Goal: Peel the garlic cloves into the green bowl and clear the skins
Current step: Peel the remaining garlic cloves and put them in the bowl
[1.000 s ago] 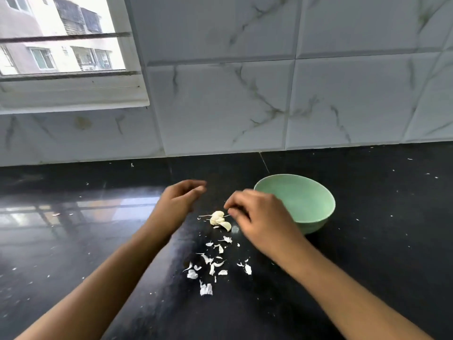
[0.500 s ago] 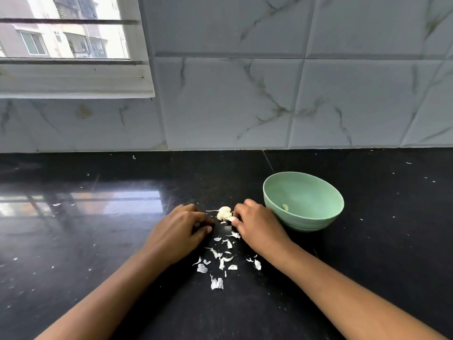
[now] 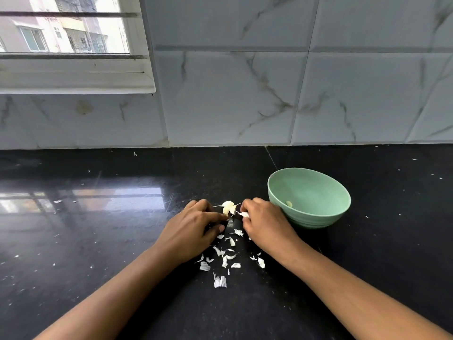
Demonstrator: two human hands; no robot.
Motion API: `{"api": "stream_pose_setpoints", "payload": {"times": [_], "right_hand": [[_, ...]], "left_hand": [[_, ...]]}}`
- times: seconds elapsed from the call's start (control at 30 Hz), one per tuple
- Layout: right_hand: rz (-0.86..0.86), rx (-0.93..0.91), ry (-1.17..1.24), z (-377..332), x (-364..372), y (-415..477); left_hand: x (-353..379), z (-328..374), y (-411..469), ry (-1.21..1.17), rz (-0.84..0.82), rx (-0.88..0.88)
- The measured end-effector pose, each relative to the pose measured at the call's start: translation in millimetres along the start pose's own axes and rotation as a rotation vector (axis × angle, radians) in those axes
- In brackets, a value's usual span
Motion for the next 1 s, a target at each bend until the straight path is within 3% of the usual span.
{"api": "stream_pose_setpoints", "payload": {"times": [0.3,0.43,0.53,0.63,0.73,0.93,1.0], "right_hand": [[0.006,0.041,-0.039,1.8,-5.7,-5.0],[0.028,0.037,-0.038,1.4,-13.6,-9.5],[0.045,-0.005,-0.004,-1.1,-20.5,-12.3],[0.040,-0.051,0.047,-4.2,-24.2,-14.1],[0.032,-0.073,0.058,-6.9,-23.1,-15.3],[-0.049,-0.047,0.038,-2.4,-12.1,-13.5],[-0.144,-0.023,0.148,-2.8,-2.9,-14.9]], "left_hand": [[-2.3,4.0,0.8,0.025,0.019,0.052],[-5.9,5.8,-2.3,-0.095,-0.020,0.131],[-11.0,-5.5,-2.8,-0.209,-0.004,0.096],[-10.5,-20.4,-1.2,-0.133,0.010,0.036],[-0.1,-9.4,-3.6,-0.045,-0.063,0.109],[4.1,16.0,-8.6,-0.244,-0.129,0.241],[0.5,16.6,-10.7,-0.355,-0.158,0.232]]}}
Point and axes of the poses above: each hand's wrist, its own y-axis towards the middle knuckle, its own x-axis out of the palm, z = x × y, the point moved 9 cm from there along y, towards the middle knuckle, and after that the axes turned 12 degrees about y, right-handed, at the moved point
